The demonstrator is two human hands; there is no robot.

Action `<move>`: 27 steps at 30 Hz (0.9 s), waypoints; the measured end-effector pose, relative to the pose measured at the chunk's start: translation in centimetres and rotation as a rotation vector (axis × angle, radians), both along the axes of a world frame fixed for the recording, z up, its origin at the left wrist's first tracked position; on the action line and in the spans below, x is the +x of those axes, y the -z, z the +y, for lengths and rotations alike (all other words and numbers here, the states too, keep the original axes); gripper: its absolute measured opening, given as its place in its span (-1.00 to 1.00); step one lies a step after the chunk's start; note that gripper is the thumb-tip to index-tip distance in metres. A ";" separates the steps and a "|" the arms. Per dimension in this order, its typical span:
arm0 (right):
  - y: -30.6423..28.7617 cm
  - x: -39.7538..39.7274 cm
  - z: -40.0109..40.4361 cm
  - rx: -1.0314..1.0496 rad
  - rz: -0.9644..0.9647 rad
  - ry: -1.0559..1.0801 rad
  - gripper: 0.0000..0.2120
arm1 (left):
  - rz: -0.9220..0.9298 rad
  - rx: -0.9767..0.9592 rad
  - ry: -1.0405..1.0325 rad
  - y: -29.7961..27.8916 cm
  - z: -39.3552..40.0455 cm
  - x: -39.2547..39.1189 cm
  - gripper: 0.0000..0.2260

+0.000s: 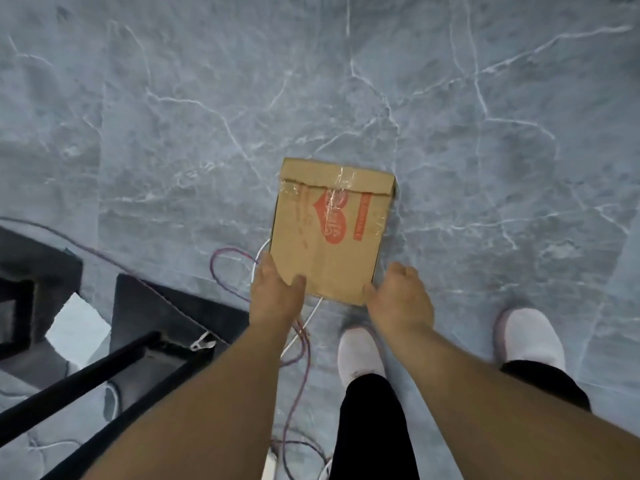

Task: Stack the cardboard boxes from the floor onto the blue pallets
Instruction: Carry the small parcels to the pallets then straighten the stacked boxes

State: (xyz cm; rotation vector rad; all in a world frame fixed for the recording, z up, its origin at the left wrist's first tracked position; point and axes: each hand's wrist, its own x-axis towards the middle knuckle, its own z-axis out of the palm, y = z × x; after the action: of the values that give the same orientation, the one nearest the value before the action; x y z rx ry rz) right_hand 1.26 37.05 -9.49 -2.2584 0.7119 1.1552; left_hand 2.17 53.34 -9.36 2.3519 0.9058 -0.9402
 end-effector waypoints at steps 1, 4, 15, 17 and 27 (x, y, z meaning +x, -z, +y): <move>1.3 -0.1 0.4 0.002 0.001 0.000 -0.63 | 0.004 0.013 0.001 1.3 0.7 0.3 -0.36; 4.7 -0.3 1.4 -0.015 -0.001 0.015 -0.64 | 0.019 0.067 0.003 4.5 2.3 1.3 -0.31; 8.0 -0.2 -0.1 0.043 -0.002 0.136 -0.72 | 0.038 0.006 -0.108 7.6 1.4 1.9 -0.53; 6.5 0.0 -1.7 0.033 -0.017 0.154 -0.70 | 0.050 -0.037 -0.135 5.9 -0.1 1.5 -0.48; -7.9 -0.2 -13.0 -0.006 -0.033 0.279 -0.70 | -0.016 -0.208 -0.133 -7.8 -10.6 1.4 -0.39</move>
State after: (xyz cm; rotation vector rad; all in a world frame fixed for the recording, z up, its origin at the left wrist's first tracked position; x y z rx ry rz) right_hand 1.03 24.02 -1.60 -2.0956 0.9815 0.9800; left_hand 3.59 42.78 -1.61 2.0954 0.9006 -0.9142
